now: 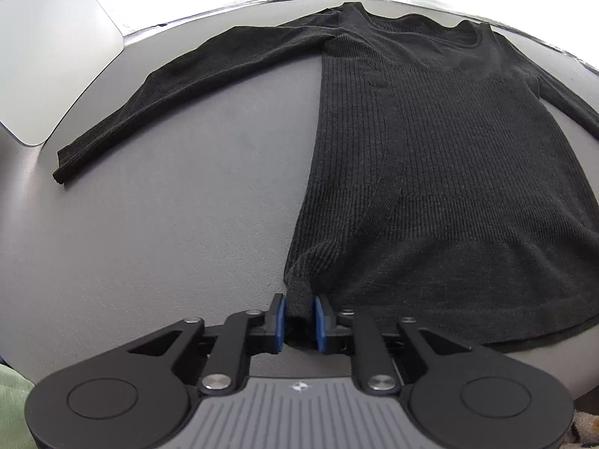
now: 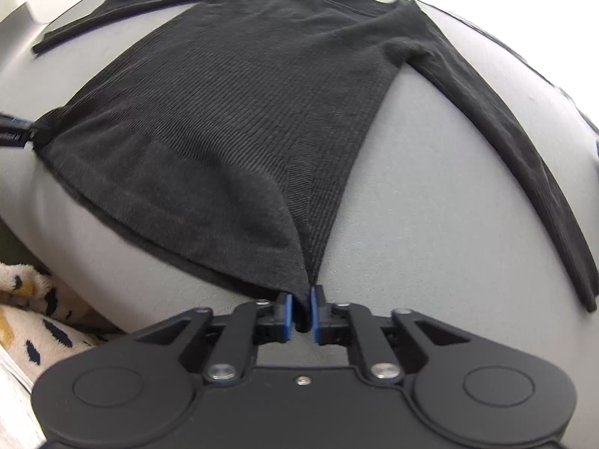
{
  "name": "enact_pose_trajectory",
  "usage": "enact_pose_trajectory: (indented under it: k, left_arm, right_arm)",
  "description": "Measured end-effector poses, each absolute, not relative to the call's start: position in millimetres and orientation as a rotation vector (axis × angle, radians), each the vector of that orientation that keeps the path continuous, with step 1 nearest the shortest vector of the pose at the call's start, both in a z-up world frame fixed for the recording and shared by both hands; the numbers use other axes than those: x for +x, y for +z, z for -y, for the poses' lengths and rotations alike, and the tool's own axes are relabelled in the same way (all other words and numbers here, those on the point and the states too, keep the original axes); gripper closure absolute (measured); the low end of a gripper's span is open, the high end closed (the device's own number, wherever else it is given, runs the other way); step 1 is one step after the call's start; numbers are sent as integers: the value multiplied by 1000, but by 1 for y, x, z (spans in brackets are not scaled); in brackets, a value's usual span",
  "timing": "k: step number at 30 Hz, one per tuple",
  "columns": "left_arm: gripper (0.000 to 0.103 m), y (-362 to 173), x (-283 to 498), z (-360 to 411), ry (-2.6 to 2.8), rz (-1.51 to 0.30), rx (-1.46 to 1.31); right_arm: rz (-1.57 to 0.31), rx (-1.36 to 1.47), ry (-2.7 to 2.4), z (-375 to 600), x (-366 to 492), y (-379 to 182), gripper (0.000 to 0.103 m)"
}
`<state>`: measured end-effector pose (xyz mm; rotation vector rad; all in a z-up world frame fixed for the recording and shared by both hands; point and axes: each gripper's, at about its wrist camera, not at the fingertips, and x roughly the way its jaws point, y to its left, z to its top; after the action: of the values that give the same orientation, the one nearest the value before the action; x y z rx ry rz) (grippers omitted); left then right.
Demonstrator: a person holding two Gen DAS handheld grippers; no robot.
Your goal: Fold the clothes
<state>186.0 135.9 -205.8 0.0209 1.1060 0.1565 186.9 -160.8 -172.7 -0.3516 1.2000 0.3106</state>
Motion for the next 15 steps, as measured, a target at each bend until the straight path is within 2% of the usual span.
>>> enact_pose_trajectory:
  k: [1, 2, 3, 7, 11, 15]
  left_arm:
    - [62, -201, 187, -142, 160, -1087, 17]
    - [53, -197, 188, -152, 172, -1064, 4]
    - [46, -192, 190, -162, 186, -1041, -12]
    - [44, -183, 204, -214, 312, -994, -77]
    - [41, -182, 222, -282, 500, -966, -144]
    - [30, -184, 248, -344, 602, -944, -187]
  right_arm:
    - [-1184, -320, 300, 161, 189, -165, 58]
    - [-1159, -288, 292, 161, 191, -156, 49]
    - [-1136, -258, 284, 160, 194, -147, 49]
    - [-1048, -152, 242, 155, 215, -117, 42]
    - [-958, -127, 193, 132, 253, -105, 42]
    - [-893, -130, 193, 88, 306, -102, 41]
